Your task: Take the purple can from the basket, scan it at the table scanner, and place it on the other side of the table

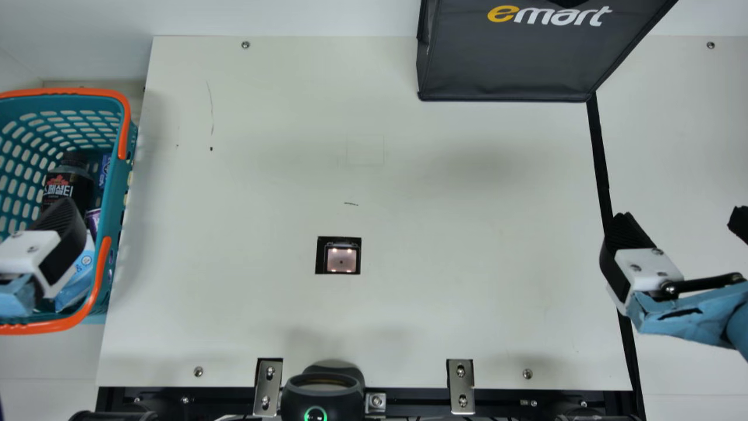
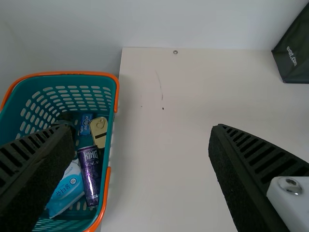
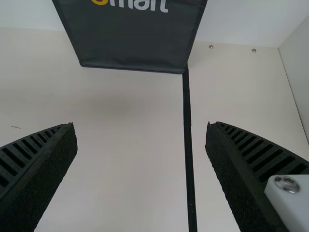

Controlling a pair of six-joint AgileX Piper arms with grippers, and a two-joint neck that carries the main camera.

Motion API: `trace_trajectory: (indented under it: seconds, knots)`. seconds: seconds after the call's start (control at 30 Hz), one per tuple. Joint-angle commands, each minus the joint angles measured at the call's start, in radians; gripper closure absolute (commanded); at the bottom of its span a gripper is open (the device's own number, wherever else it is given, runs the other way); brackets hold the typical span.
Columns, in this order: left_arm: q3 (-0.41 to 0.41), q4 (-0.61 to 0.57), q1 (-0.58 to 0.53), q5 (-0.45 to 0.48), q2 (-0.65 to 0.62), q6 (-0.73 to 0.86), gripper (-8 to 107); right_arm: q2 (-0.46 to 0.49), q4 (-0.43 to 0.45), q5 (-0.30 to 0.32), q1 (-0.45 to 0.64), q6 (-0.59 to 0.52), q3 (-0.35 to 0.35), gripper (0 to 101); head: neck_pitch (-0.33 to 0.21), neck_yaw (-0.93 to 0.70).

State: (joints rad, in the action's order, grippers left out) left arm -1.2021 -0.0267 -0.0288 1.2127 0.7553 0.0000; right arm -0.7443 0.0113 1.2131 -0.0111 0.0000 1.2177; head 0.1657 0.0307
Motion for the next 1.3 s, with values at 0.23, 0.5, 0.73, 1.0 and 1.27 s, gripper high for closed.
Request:
trace_trajectory:
  seconds: [0.23,0.5,0.73,1.0,1.27]
  knots:
    - [0.0,0.0,0.0,0.0,0.0,0.0,9,0.0,0.0,0.0,0.0,0.0,0.0,6,-0.027,-0.19]
    - [0.0,0.0,0.0,0.0,0.0,0.0,9,0.0,0.001,0.001,0.0,0.0,0.0,6,-0.027,-0.352]
    - [0.0,0.0,0.0,0.0,0.0,0.0,9,0.0,0.001,0.002,0.0,0.0,0.0,6,-0.027,-0.352]
    - [0.002,0.015,0.045,-0.014,0.01,-0.037,9,0.0,0.001,0.002,0.0,0.0,0.0,6,-0.027,-0.352]
    - [0.018,0.064,0.19,-0.054,0.041,-0.144,9,0.0,0.001,0.002,0.0,0.0,0.0,6,-0.027,-0.352]
